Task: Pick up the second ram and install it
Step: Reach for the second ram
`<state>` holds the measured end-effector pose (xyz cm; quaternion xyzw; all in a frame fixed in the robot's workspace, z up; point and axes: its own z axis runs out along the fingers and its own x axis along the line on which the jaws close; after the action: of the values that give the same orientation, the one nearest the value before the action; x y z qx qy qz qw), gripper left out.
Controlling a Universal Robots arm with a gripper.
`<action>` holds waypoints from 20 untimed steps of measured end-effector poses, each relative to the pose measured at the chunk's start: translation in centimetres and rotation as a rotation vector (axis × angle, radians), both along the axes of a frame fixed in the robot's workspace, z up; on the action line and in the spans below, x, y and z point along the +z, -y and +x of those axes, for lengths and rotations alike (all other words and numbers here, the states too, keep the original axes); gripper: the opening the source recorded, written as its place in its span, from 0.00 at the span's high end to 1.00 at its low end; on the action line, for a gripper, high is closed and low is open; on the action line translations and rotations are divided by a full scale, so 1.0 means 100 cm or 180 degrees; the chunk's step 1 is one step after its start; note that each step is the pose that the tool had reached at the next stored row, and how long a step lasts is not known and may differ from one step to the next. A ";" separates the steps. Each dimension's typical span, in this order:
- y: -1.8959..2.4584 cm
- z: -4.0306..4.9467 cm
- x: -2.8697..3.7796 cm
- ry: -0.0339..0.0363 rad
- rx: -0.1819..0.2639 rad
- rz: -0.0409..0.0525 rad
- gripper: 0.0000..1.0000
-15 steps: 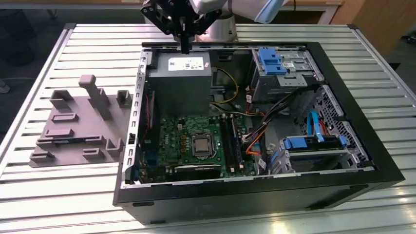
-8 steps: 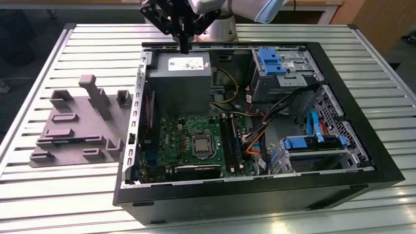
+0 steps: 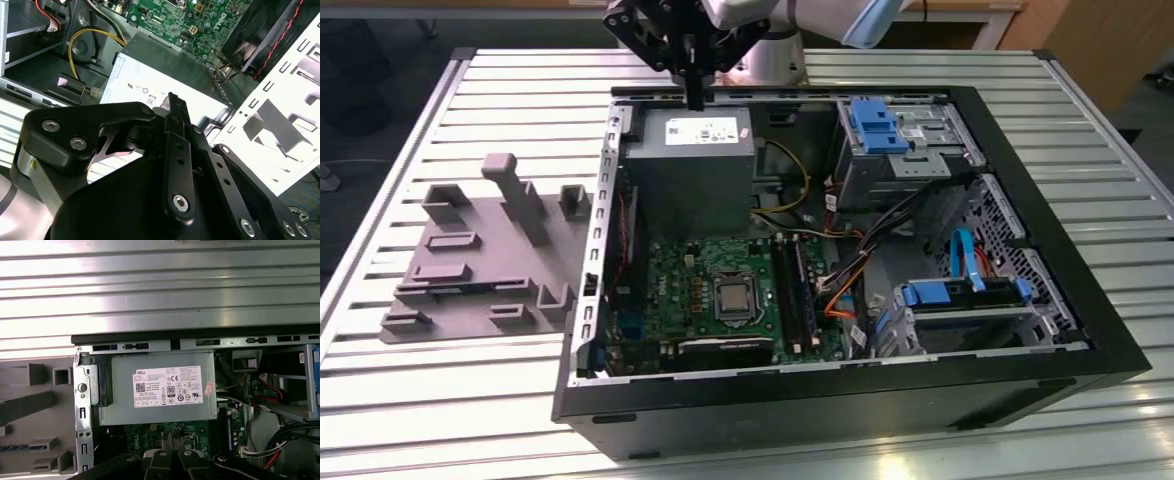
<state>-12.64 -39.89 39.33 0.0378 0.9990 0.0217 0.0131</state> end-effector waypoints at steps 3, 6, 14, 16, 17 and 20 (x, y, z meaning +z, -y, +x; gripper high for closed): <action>0.0000 -0.0007 0.0000 0.0000 0.0000 0.0000 0.89; 0.0000 -0.0015 0.0000 0.0000 0.0000 0.0000 0.89; 0.0000 -0.0033 -0.0001 0.0000 0.0000 0.0000 0.89; 0.0000 -0.0037 -0.0001 0.0000 0.0000 0.0000 0.89; 0.0000 -0.0040 -0.0001 0.0000 0.0000 0.0000 0.89; 0.0000 -0.0048 -0.0001 0.0000 0.0000 0.0000 0.89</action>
<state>-13.12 -39.89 39.32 0.0379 0.9990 0.0217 0.0131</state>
